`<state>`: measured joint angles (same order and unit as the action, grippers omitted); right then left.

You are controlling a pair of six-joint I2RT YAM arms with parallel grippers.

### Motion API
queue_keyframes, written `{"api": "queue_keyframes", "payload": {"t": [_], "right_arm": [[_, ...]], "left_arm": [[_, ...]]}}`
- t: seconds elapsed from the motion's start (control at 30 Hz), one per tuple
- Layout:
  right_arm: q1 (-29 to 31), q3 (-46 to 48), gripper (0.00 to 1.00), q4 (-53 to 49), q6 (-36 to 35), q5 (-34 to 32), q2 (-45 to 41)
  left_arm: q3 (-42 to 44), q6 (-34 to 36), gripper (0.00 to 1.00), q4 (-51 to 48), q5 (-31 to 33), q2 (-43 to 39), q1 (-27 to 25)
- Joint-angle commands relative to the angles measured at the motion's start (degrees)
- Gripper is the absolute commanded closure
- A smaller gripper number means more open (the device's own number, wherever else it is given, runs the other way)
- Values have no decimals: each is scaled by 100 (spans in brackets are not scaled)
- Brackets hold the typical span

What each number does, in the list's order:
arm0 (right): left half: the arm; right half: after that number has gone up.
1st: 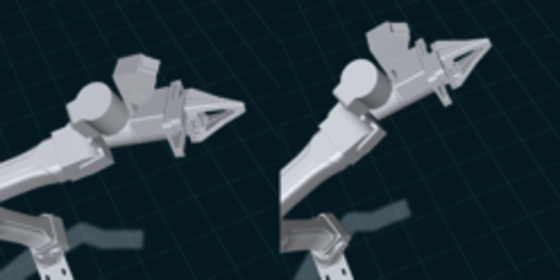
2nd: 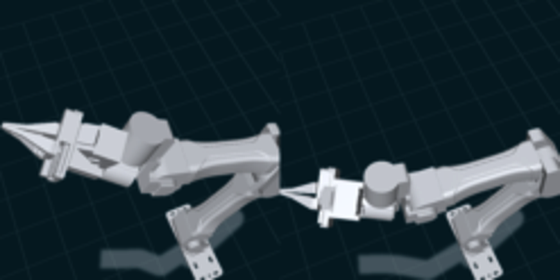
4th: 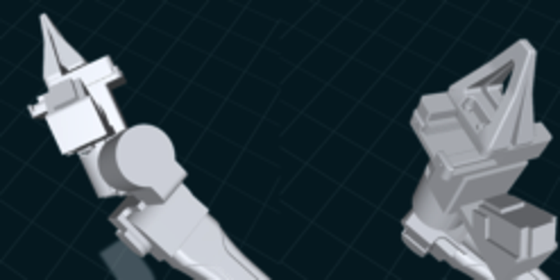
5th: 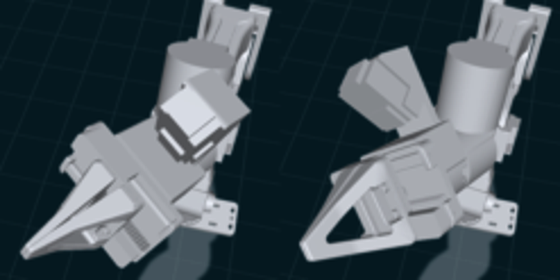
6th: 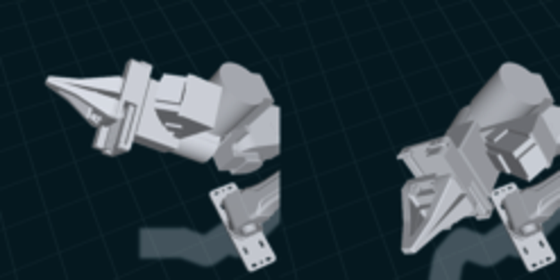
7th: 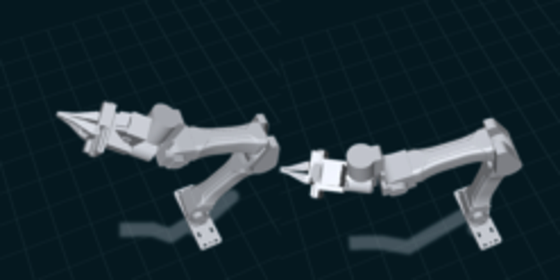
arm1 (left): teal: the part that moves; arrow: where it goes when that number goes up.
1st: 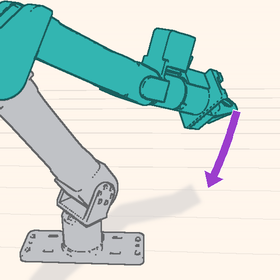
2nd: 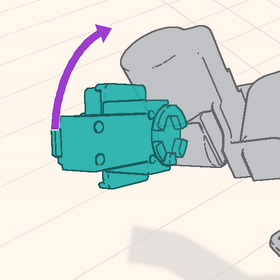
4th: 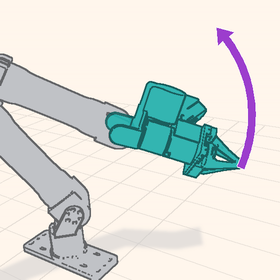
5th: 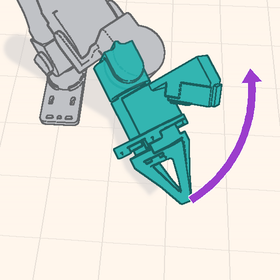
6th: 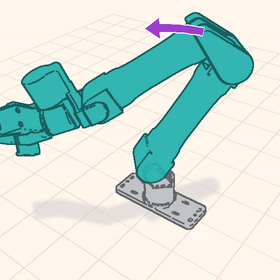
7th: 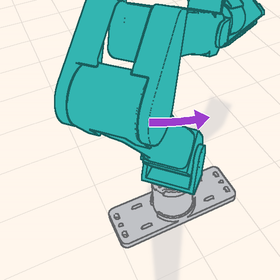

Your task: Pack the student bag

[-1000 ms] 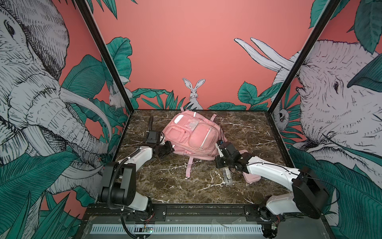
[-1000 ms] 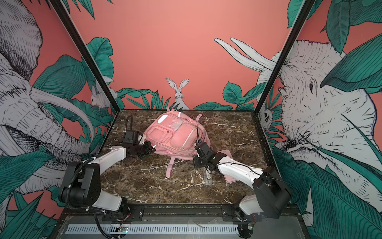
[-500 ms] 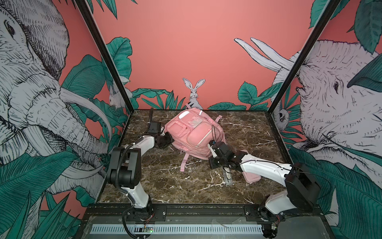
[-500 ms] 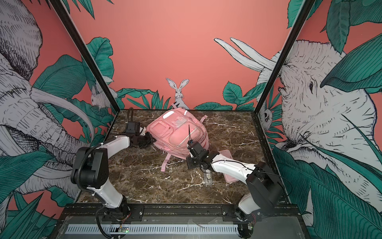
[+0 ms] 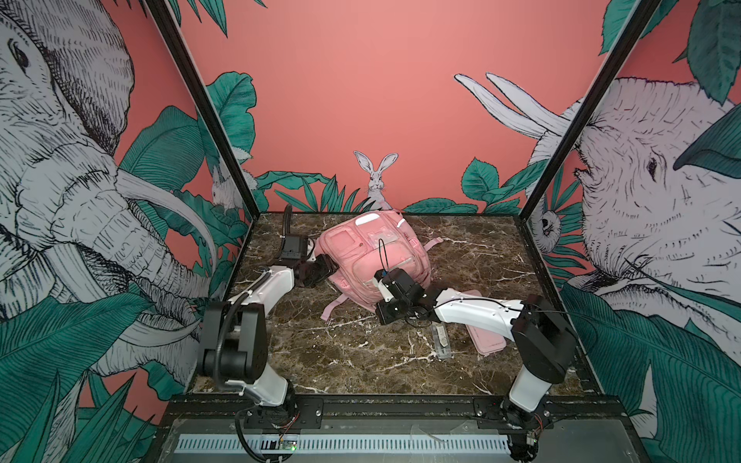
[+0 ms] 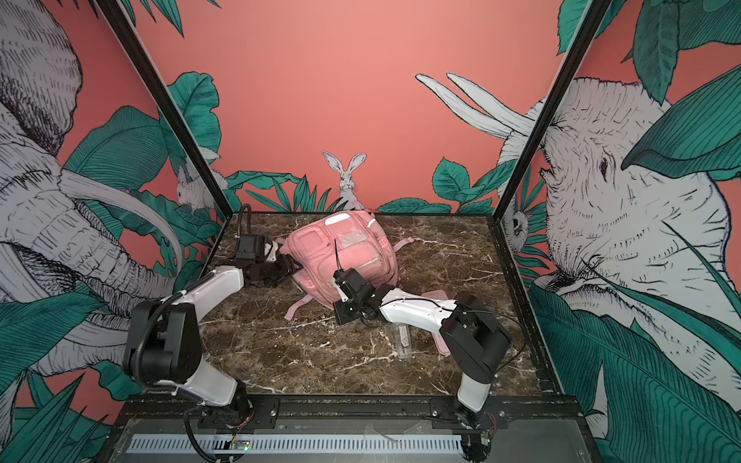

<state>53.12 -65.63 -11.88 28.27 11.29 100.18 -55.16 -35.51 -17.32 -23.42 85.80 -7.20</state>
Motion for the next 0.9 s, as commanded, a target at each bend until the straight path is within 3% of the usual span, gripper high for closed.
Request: {"api": "queue_keyframes", "payload": {"t": [0.0, 0.3, 0.67, 0.87], "right_arm": [[107, -140, 100, 231, -48, 292, 49], [215, -242, 100, 197, -30, 342, 72], [385, -389, 100, -146, -33, 295, 185], [393, -416, 100, -212, -23, 236, 315]], "left_arm": [[536, 53, 38, -322, -22, -646, -144], [1488, -763, 45, 422, -43, -815, -985], [1450, -1099, 52, 1170, -249, -321, -1037], [1433, -1019, 61, 1008, -304, -653, -1039]]}}
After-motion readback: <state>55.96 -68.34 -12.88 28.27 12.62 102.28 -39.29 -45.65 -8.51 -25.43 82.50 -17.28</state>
